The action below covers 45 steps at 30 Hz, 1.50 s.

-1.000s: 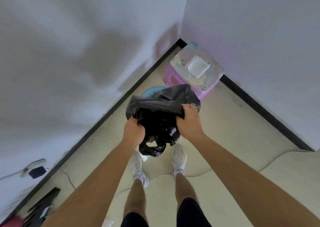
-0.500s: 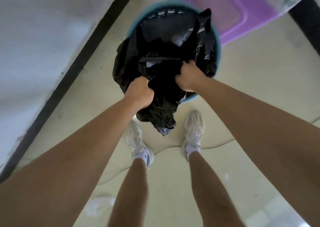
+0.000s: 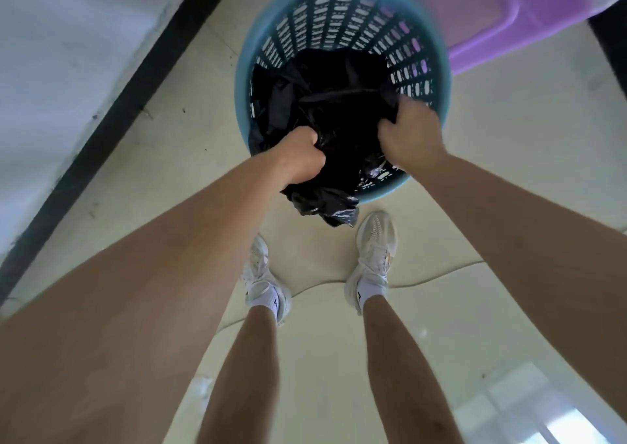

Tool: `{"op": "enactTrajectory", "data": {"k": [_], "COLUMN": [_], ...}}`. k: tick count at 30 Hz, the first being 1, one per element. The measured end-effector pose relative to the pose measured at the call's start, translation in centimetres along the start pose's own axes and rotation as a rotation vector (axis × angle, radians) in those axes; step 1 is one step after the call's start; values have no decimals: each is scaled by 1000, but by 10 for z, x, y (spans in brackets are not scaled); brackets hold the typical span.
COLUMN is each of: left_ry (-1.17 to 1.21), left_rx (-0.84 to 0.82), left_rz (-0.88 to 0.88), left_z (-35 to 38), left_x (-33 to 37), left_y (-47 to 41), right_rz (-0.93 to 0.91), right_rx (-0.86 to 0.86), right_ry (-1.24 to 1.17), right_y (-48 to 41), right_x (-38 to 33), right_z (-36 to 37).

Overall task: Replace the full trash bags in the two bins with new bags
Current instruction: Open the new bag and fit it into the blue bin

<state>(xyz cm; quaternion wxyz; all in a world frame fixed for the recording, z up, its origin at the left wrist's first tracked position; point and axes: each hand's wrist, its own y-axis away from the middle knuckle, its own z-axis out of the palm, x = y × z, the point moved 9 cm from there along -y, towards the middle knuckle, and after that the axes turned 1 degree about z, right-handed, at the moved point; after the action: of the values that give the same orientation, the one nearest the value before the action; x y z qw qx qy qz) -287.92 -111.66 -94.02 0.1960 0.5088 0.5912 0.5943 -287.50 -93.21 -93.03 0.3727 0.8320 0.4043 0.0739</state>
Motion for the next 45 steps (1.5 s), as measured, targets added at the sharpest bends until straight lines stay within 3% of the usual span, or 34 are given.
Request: {"op": "enactTrajectory", "data": {"k": [3, 7, 9, 11, 14, 16, 17, 21, 23, 27, 30, 32, 35, 40, 43, 45], "left_ry": [95, -107, -173, -147, 140, 186, 187, 212, 64, -222, -286, -333, -281, -427, -461, -233], "left_rx": [279, 615, 723, 656, 263, 182, 203, 201, 279, 713, 874, 939, 906, 796, 850, 778], "left_rz": [179, 351, 361, 266, -31, -117, -123, -39, 36, 29, -49, 37, 274, 405, 328, 148], "left_z": [-26, -60, -72, -74, -52, -44, -45, -52, -71, -135, -168, -181, -187, -195, -216, -228], "left_x": [14, 16, 9, -12, -55, -67, -71, -71, -69, -75, -96, -100, -105, -114, -121, -134], "left_y": [16, 43, 56, 51, 40, 46, 51, 65, 74, 116, 140, 151, 157, 135, 107, 75], "right_rz": [-156, -98, -87, -136, -235, -202, -195, -140, -187, -314, -400, -537, -646, -497, -460, -405], "right_rx": [367, 218, 195, 147, -105, -256, -243, 67, 141, 85, 18, 41, 83, 130, 137, 142], "right_ry": [190, -145, -156, -81, -58, -92, -99, -179, -237, -254, -151, -6, 129, 143, 85, 47], "right_y": [17, 8, 20, 37, 57, 65, 68, 76, 83, 96, 103, 106, 100, 54, 25, 4], "right_x": [-2, 11, 2, -11, -22, -17, -16, -6, -15, -49, -76, -96, -116, -135, -152, -159], "right_z": [-53, -48, -37, -20, 17, 31, 30, -9, -24, -25, -12, -9, -9, -14, -16, -19]}}
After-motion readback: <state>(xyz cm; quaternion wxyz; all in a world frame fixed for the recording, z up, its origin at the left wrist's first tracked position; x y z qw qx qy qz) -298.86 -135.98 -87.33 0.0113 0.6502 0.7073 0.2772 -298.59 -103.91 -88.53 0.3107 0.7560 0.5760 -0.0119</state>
